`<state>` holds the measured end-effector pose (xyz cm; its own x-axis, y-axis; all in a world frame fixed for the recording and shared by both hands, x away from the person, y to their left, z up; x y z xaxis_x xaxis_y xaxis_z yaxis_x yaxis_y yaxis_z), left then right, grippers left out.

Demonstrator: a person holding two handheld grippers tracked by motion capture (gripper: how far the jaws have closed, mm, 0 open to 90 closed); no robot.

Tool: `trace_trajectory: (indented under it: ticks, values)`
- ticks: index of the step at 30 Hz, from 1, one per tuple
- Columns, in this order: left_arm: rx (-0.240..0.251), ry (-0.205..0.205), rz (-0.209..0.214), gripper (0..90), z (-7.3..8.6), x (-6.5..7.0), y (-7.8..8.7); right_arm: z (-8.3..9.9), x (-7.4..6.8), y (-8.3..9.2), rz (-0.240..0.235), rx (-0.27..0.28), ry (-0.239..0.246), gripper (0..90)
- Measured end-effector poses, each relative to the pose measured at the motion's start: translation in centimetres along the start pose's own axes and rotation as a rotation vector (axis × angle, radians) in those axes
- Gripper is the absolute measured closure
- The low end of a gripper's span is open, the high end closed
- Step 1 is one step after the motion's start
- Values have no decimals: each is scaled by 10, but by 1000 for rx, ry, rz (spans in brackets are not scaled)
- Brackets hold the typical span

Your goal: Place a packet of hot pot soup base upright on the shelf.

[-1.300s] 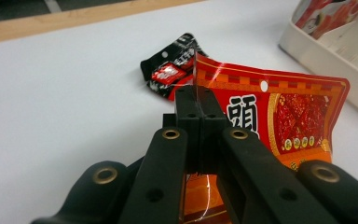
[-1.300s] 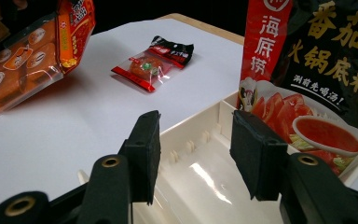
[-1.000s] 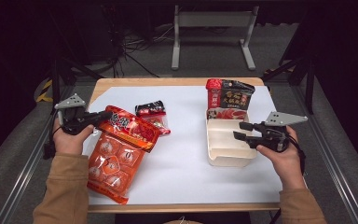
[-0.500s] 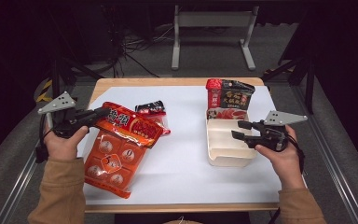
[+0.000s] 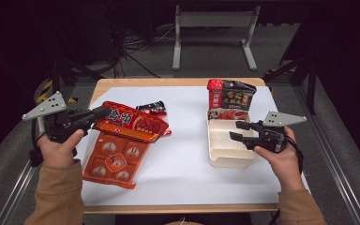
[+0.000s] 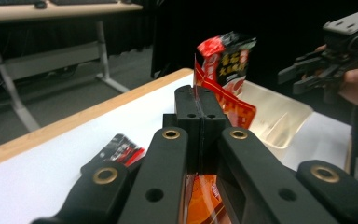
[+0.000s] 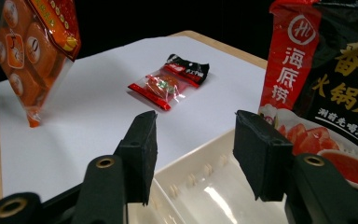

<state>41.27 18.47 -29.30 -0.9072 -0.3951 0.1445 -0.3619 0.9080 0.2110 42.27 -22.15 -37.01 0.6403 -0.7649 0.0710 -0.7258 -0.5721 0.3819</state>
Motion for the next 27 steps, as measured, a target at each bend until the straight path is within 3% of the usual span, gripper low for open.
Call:
trace_trajectory:
  ticks: [6, 13, 18, 23, 27]
  values:
    - [25, -37, 32, 900, -9, 14, 0, -8, -9, -1, -13, 47, -12, 469]
    - [25, -84, 75, 900, -16, 30, -3, -22, -27, -12, -44, 76, 20, 452]
    - [19, -97, 85, 900, -19, 35, -6, -38, -38, -20, -73, 119, 17, 431]
    - [36, -103, 93, 900, -21, 38, -7, -55, -52, -31, -96, 139, 43, 398]
    - [46, -114, 74, 900, -23, 39, -8, -64, -64, -41, -122, 152, 55, 379]
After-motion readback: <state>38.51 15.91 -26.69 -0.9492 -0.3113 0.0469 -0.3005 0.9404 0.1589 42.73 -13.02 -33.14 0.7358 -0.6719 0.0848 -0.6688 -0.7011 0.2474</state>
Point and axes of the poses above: each handheld gripper's, and its own axes: y roughly backward along the jaws, z roughly out of its underside, x roughly to its right, the point moved 9 cm from there along -y, roughly forward along the jaws, and after that the axes turned 14 degrees about z, right-handed, at the moved point
